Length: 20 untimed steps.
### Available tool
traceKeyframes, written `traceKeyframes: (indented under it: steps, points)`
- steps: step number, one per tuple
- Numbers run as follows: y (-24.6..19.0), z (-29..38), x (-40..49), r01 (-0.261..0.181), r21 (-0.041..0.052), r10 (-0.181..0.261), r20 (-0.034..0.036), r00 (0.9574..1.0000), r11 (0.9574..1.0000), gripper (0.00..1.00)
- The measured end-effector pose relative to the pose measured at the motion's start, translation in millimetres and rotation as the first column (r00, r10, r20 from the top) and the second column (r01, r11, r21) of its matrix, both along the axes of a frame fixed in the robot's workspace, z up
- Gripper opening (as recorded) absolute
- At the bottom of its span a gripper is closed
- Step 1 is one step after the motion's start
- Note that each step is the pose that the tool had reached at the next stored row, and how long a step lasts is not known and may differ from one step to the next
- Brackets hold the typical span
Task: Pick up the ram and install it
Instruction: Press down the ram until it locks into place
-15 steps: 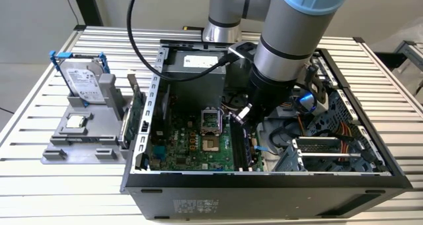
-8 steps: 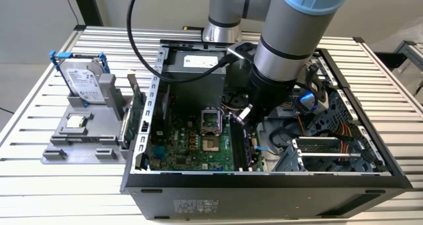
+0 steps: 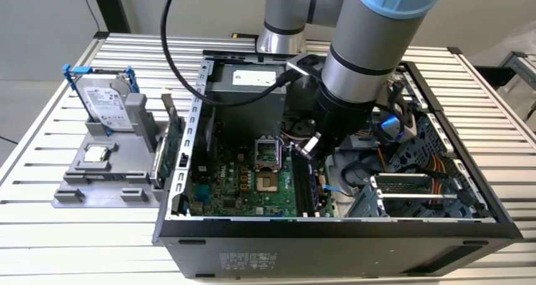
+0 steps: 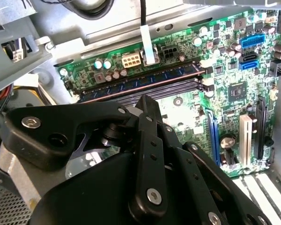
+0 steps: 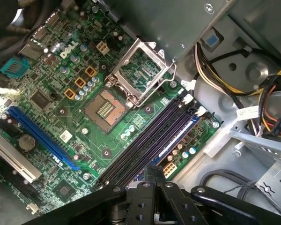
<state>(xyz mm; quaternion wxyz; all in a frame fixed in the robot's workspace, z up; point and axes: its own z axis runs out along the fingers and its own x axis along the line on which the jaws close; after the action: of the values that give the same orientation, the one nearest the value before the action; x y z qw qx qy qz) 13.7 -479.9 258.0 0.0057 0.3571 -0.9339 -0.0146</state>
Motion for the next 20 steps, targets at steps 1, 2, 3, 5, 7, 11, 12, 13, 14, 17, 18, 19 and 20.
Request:
traceKeyframes:
  steps: [1, 2, 3, 5, 7, 11, 12, 13, 14, 17, 18, 19, 20]
  points:
    - [0.0, 0.0, 0.0, -0.005, 0.0, 0.005, 0.0, 1.0, 1.0, 0.0]
    - [0.0, 0.0, 0.0, -0.011, 0.0, 0.011, 0.0, 0.9999, 0.9999, 0.0]
    - [0.0, 0.0, 0.0, -0.017, 0.0001, 0.017, 0.0, 0.9999, 0.9999, 0.0]
    - [0.0, -0.1, 0.0, -0.027, 0.0003, 0.027, 0.0001, 0.9996, 0.9996, 0.0]
    - [0.0, -0.1, 0.0, -0.041, 0.0002, 0.041, 0.0, 0.9991, 0.9991, 0.0]
    - [0.0, -0.1, 0.0, -0.089, 0.0001, 0.089, 0.0, 0.996, 0.996, 0.0]
    - [0.0, 0.0, 0.0, -0.101, 0.0, 0.101, 0.0, 0.9949, 0.9949, 0.0]
    - [0.0, 0.0, 0.0, -0.113, 0.0001, 0.113, 0.0, 0.9936, 0.9936, 0.0]
    - [0.0, 0.0, 0.0, -0.124, 0.0001, 0.124, 0.0, 0.9922, 0.9922, 0.0]
    - [0.0, 0.0, 0.0, -0.155, 0.0001, 0.155, 0.0, 0.9879, 0.9879, 0.0]
    - [0.0, -0.1, 0.0, -0.164, 0.0001, 0.164, 0.0, 0.9864, 0.9864, 0.0]
    - [0.0, -0.1, 0.0, -0.173, 0.0001, 0.173, 0.0, 0.9849, 0.9849, 0.0]
    - [0.0, -0.1, 0.0, -0.182, 0.0001, 0.182, 0.0, 0.9833, 0.9833, 0.0]
